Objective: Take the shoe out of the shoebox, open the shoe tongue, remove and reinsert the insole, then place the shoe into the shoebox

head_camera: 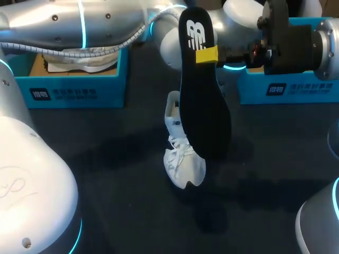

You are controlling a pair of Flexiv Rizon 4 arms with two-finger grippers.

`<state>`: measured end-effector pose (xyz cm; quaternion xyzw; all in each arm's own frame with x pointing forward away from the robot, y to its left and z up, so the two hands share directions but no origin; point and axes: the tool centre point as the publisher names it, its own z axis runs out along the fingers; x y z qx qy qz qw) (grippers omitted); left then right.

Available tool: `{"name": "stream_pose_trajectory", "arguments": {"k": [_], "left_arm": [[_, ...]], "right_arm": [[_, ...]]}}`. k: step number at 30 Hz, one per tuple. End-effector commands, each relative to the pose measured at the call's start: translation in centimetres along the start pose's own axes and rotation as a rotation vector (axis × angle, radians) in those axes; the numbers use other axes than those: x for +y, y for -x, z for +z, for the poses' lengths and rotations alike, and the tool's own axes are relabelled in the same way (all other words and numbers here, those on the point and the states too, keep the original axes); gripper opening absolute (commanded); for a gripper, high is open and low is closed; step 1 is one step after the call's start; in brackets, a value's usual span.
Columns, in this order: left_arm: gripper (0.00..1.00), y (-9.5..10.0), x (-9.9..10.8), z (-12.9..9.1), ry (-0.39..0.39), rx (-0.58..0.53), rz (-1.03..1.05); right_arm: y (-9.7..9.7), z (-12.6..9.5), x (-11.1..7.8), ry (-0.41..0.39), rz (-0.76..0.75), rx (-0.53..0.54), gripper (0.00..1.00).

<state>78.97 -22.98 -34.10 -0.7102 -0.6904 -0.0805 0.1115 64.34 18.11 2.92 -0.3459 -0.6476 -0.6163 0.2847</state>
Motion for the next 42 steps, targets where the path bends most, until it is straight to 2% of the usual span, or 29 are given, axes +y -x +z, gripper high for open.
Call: {"name": "stream_pose_trajectory", "arguments": {"k": [1, 5, 14, 24, 25, 26, 28, 29, 34, 42], "left_arm": [[0.0, 0.2, -0.5, 0.3, 0.05, 0.001, -0.006], [0.0, 0.6, -0.4, 1.1, 0.072, -0.001, -0.012], [0.0, 1.7, 0.4, 3.5, 0.035, 0.022, -0.005], [0.0, 2.2, 0.7, 4.9, 0.022, 0.009, 0.021], [0.07, 2.1, 0.7, 4.9, 0.021, 0.005, 0.022], [0.22, 2.0, 0.6, 4.8, 0.018, -0.004, 0.026], [0.76, 1.8, 0.4, 4.5, 0.02, -0.02, 0.027], [0.99, 1.7, 0.4, 4.3, 0.02, -0.034, 0.033], [1.0, 1.1, 0.5, 2.8, 0.024, -0.097, 0.042], [1.0, 0.1, 1.5, -1.2, 0.029, -0.25, 0.0]], "right_arm": [[0.0, 0.3, 0.1, 0.0, 0.002, -0.003, 0.0], [0.0, 0.3, 0.1, 0.0, 0.002, -0.003, 0.0], [0.0, 0.3, 0.1, 0.0, 0.002, -0.003, 0.0], [0.0, 0.3, 0.1, 0.0, 0.002, -0.003, 0.0], [0.0, 0.3, 0.1, 0.0, 0.002, -0.003, 0.0], [0.0, 0.3, 0.1, 0.0, 0.002, -0.003, 0.0], [0.0, 0.3, 0.1, 0.0, 0.002, -0.003, 0.0], [0.0, 0.3, 0.1, 0.0, 0.002, -0.003, 0.0], [0.0, 0.3, 0.1, 0.0, 0.002, -0.003, 0.0], [0.0, 0.3, 0.1, 0.0, 0.002, -0.003, 0.0]]}}
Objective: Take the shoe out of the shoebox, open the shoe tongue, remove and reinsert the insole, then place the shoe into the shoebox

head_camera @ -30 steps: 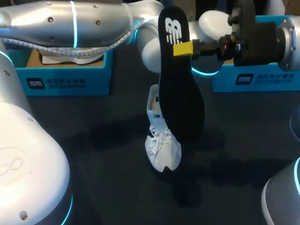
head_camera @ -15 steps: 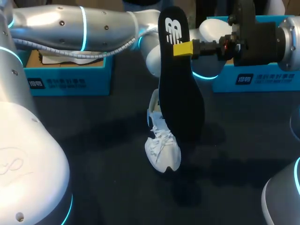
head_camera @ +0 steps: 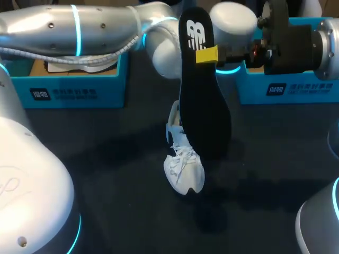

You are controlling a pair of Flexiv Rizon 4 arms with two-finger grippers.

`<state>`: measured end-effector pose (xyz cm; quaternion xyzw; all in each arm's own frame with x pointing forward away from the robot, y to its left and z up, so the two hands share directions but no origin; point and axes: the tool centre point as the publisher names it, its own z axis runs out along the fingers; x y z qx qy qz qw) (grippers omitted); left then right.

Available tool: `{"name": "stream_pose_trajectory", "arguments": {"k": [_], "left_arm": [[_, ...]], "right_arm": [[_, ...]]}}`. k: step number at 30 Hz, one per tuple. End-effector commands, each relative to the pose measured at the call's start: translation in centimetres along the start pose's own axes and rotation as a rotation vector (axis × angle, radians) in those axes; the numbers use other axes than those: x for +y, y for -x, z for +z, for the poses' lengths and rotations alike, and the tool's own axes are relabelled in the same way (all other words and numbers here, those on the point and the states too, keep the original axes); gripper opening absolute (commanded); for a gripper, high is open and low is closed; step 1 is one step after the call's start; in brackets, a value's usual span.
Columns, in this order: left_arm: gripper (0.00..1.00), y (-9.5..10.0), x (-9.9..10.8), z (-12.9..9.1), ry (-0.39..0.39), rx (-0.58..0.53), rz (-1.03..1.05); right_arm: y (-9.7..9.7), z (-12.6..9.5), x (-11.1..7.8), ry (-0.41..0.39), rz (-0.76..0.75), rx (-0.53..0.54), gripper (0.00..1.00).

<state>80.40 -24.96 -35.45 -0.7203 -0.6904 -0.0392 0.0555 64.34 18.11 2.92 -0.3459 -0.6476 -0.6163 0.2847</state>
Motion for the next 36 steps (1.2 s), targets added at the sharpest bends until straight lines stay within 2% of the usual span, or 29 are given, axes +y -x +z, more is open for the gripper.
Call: {"name": "stream_pose_trajectory", "arguments": {"k": [1, 13, 20, 36], "left_arm": [[1.0, -2.0, 0.2, -2.6, 0.008, -0.146, -0.023], [1.0, -4.8, 1.8, -7.3, 0.022, -0.437, -0.183], [1.0, -6.4, 2.2, -9.0, -0.013, -0.615, -0.15], [1.0, -6.6, 2.2, -9.2, -0.023, -0.61, -0.151]], "right_arm": [[0.0, 0.3, 0.1, -0.001, 0.002, -0.003, 0.0], [0.0, 0.3, 0.1, -0.001, 0.002, -0.003, 0.0], [0.0, 0.3, 0.1, -0.001, 0.002, -0.003, 0.0], [0.0, 0.3, 0.1, -0.001, 0.002, -0.003, 0.0]]}}
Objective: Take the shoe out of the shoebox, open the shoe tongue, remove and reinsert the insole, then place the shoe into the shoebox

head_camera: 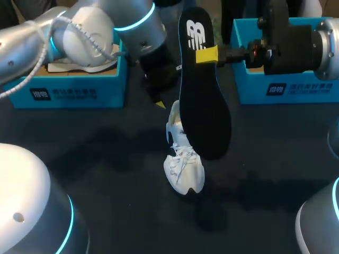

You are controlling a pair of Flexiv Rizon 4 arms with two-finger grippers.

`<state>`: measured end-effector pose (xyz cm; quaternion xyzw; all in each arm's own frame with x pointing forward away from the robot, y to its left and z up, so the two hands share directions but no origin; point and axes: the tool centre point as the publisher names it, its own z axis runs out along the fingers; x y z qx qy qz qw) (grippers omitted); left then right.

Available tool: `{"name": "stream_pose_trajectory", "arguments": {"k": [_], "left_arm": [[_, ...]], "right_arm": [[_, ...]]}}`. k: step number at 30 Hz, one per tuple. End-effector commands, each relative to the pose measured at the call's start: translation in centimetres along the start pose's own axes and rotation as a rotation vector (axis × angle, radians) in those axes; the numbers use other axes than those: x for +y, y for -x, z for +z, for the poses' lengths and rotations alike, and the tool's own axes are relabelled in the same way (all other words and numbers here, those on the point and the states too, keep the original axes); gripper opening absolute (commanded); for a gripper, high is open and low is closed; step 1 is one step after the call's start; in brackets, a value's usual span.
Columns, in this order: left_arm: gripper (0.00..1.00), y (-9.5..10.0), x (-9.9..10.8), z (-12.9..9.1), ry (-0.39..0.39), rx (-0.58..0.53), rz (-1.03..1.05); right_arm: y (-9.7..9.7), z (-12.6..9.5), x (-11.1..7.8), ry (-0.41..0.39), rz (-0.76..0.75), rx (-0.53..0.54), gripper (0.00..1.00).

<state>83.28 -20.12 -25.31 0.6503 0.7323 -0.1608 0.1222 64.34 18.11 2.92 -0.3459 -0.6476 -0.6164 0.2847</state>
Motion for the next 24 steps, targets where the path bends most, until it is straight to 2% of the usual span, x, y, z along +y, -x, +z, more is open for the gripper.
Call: {"name": "stream_pose_trajectory", "arguments": {"k": [1, 4, 5, 7, 14, 19, 24], "left_arm": [[1.0, -0.4, -0.1, 0.0, 0.003, -0.071, 0.002], [1.0, -0.4, 0.0, 0.1, 0.01, -0.111, -0.027], [1.0, -0.3, 0.1, -0.1, 0.019, -0.171, -0.006], [1.0, 0.0, 0.1, -0.6, -0.002, -0.222, -0.027], [1.0, 0.8, 1.0, -2.6, 0.029, -0.444, -0.009], [1.0, 1.0, 1.1, -3.6, 0.008, -0.573, 0.01], [1.0, 1.0, 0.7, -4.5, 0.006, -0.67, 0.046]], "right_arm": [[0.0, 0.3, 0.1, -0.001, 0.002, -0.003, 0.0], [0.6, 0.2, 0.7, -0.022, 0.044, -0.034, 0.0], [1.1, 0.2, 1.1, -0.023, 0.073, -0.038, 0.0], [1.7, -0.1, 1.6, 0.009, 0.094, -0.047, 0.0], [4.9, -1.6, 4.0, 0.146, 0.282, -0.108, 0.0], [7.5, -2.2, 5.4, 0.189, 0.386, -0.117, 0.0], [9.7, -2.5, 5.8, 0.201, 0.53, -0.13, 0.0]]}}
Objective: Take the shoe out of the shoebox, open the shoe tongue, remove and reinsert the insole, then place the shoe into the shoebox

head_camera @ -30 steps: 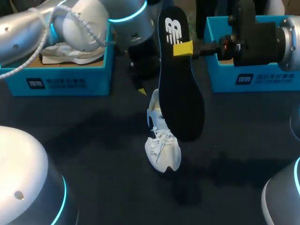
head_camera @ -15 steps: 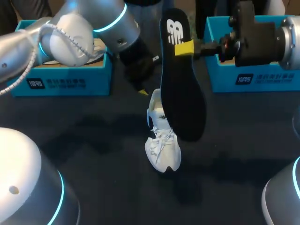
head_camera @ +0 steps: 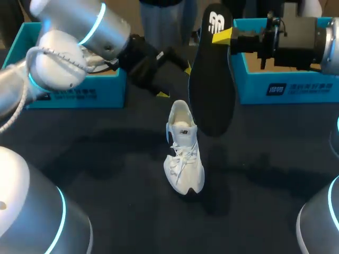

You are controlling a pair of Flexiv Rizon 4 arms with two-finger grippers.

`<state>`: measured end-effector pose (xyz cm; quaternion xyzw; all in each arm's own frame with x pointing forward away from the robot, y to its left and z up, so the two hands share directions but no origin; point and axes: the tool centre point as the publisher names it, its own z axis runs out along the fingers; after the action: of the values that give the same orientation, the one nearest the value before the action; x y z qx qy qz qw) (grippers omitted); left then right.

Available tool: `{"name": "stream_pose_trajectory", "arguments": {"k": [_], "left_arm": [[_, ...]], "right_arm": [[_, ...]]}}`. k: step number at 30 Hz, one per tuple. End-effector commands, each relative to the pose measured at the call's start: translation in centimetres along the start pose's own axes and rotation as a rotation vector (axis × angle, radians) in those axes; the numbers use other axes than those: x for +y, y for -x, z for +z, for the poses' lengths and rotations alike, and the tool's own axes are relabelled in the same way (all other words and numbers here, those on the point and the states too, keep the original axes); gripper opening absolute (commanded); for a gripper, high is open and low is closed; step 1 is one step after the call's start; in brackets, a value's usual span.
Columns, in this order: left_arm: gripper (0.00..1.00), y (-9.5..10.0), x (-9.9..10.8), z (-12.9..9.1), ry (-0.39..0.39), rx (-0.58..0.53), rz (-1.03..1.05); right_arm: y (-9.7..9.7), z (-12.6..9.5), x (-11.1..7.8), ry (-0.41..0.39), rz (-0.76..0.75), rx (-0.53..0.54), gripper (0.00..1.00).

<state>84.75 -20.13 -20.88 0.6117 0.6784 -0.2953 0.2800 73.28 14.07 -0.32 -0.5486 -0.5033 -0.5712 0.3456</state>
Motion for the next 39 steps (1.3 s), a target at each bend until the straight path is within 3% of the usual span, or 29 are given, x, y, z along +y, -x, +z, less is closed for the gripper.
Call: {"name": "stream_pose_trajectory", "arguments": {"k": [1, 4, 5, 16, 23, 25, 29, 34, 39], "left_arm": [[1.0, -0.6, -0.5, -0.9, -0.003, -0.247, 0.019], [1.0, -0.1, -0.8, -1.4, -0.009, -0.301, 0.043], [1.0, 0.1, -0.9, -1.6, -0.004, -0.329, 0.057], [1.0, 2.7, -1.6, -4.1, 0.006, -0.463, 0.086], [1.0, 3.2, -1.7, -4.8, -0.015, -0.498, 0.075], [1.0, 3.2, -1.8, -4.9, -0.02, -0.509, 0.077], [1.0, 3.3, -2.1, -5.4, -0.038, -0.543, 0.081], [1.0, 3.4, -2.7, -6.1, -0.054, -0.568, 0.088], [1.0, 3.8, -3.6, -6.4, -0.059, -0.606, 0.093]], "right_arm": [[1.2, 1.1, 1.1, 0.003, 0.088, -0.01, 0.0], [2.1, 1.4, 1.6, 0.05, 0.175, -0.031, 0.0], [2.4, 1.5, 1.8, 0.1, 0.206, -0.039, 0.0], [2.4, 1.5, 1.8, 0.1, 0.206, -0.039, 0.0], [2.4, 1.5, 1.8, 0.1, 0.206, -0.039, 0.0], [3.4, 1.9, 2.8, 0.151, 0.259, 0.005, 0.0], [5.6, 2.2, 4.6, 0.196, 0.328, -0.015, 0.0], [8.1, 2.3, 6.7, 0.203, 0.398, -0.044, 0.0], [9.6, 3.3, 8.3, 0.155, 0.423, -0.068, 0.0]]}}
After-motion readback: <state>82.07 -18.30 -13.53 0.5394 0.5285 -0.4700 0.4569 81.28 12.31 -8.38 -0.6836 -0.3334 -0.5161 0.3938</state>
